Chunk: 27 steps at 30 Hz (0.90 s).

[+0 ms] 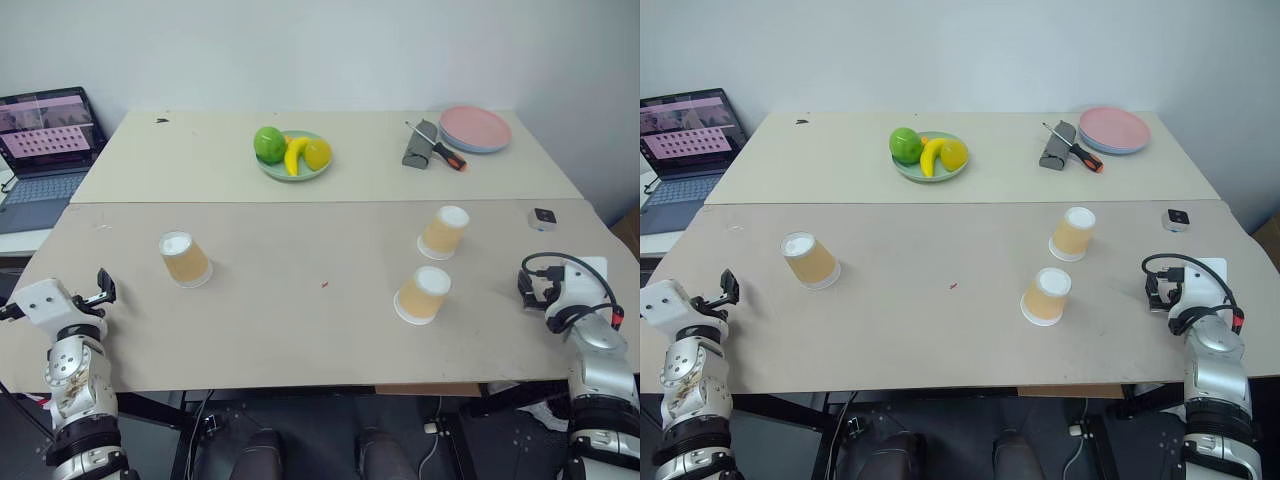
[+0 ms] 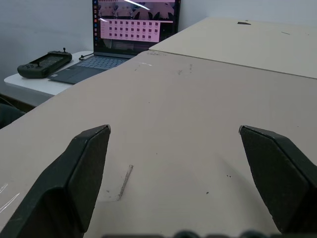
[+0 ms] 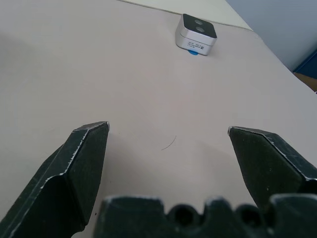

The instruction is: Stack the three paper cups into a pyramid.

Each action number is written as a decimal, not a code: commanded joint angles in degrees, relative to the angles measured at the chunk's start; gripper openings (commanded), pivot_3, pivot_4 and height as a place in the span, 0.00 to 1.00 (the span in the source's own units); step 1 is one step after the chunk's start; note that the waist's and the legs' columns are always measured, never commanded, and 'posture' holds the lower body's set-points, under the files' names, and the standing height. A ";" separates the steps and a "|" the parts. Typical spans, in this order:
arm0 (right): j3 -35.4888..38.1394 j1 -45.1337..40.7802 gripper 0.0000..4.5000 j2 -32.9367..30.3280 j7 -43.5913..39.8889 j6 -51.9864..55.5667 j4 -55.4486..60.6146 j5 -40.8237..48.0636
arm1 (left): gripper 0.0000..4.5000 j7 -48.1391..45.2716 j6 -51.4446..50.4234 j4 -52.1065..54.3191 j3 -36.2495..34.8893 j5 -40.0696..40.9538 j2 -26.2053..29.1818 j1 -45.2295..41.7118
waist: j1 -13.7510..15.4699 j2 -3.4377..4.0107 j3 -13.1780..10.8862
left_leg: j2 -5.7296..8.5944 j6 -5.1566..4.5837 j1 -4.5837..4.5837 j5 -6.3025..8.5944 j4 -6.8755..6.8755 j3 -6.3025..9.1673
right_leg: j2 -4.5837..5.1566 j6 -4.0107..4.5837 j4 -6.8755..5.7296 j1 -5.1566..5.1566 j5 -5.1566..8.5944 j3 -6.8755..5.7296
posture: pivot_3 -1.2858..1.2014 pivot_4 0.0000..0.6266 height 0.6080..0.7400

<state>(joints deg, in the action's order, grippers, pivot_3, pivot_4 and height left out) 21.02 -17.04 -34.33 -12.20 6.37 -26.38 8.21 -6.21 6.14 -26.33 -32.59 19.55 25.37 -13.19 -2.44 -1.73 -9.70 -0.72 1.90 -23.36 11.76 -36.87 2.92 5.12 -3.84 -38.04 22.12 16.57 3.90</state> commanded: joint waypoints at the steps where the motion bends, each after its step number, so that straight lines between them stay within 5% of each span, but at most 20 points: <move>1: 0.47 -1.62 1.00 0.03 0.40 -0.12 1.28 0.53 | 0.99 -0.40 -0.46 2.46 -0.09 1.00 0.81 -1.82 | -0.01 0.00 0.00 | 0.00 0.00 0.00 0.00 0.00 0.00 | 0.00 0.00 0.00 0.00 0.00 0.00 | 0.52 0.24 1.00; 8: 0.05 -3.11 1.00 0.46 0.18 -0.25 -0.06 0.05 | 0.99 -1.69 -7.68 10.89 -3.03 9.40 2.47 -6.12 | -0.01 0.00 0.00 | 0.00 0.00 -0.04 0.00 0.00 0.01 | 0.00 0.00 0.02 0.01 0.00 0.00 | 0.52 0.24 1.00; 18: -0.59 -3.92 1.00 0.09 0.25 -0.05 -1.56 -0.59 | 0.99 -18.43 -26.97 42.94 3.16 30.06 10.43 -4.40 | -0.09 0.02 0.01 | -0.03 0.01 -0.04 0.00 0.00 0.00 | -0.03 0.00 0.00 0.02 0.00 0.02 | 0.52 0.24 1.00; 23: -1.61 -5.52 1.00 -1.68 -2.46 -0.14 -3.38 -0.49 | 0.99 -35.05 -26.04 48.01 17.58 20.07 19.50 3.35 | -0.33 0.35 0.07 | -0.01 0.01 0.05 0.00 0.05 -0.13 | -0.04 0.00 0.04 -0.02 0.00 0.13 | 0.52 0.24 1.00; 27: -2.87 -5.86 1.00 -8.75 -15.65 2.68 -3.18 1.87 | 0.99 -40.48 -25.02 47.16 21.66 17.91 19.90 3.00 | -0.21 0.60 -0.05 | -0.09 0.01 0.04 -0.01 0.06 -0.11 | -0.15 0.02 0.03 0.01 0.01 0.13 | 0.52 0.24 1.00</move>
<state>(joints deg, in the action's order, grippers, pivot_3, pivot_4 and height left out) 18.12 -22.02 -38.24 -20.33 7.59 -31.44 8.16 -44.06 -20.99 20.23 -10.81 38.36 44.41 -8.68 -2.65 -1.13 -9.75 -0.81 1.90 -23.34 11.76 -36.81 2.80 4.97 -3.82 -38.00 22.15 16.58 4.03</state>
